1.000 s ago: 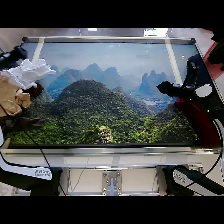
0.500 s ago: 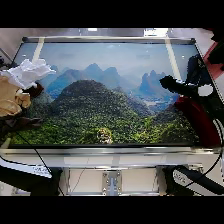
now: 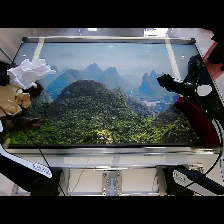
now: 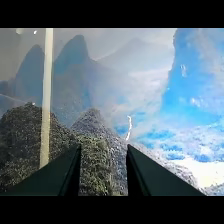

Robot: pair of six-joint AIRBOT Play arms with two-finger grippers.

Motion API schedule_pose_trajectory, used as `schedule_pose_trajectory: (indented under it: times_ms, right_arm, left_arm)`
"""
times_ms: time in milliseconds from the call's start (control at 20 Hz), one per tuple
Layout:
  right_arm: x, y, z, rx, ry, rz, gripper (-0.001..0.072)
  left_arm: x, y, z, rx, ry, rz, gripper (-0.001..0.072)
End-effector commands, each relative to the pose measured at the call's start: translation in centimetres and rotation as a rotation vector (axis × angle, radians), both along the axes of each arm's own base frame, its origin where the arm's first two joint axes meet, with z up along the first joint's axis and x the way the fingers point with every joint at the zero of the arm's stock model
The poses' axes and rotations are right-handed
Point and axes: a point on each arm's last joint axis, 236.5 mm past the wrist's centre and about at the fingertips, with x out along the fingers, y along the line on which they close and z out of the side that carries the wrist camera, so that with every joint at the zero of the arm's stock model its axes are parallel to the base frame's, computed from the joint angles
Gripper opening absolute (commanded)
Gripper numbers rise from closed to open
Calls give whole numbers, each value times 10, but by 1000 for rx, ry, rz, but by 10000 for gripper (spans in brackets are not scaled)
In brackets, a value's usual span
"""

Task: Fold the shirts.

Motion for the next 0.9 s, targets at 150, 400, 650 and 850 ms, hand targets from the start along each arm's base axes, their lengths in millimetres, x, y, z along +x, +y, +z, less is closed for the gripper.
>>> schedule_pose_trajectory:
  times_ms: [150, 400, 650, 850]
  right_arm:
    - [1, 3, 2, 8, -7, -1, 339]
    - [2, 2, 3, 9, -10, -5, 340]
    - [0, 4, 1, 7, -2, 5, 340]
    - [7, -10, 4, -61, -44, -25, 340]
  left_arm:
    - [11, 7, -17, 2, -33, 33, 10]
    - [39, -61, 55, 79, -109, -299, 9]
    - [30, -119, 165, 324, -199, -515, 7]
    - [-4, -266, 235, 545, -274, -882, 8]
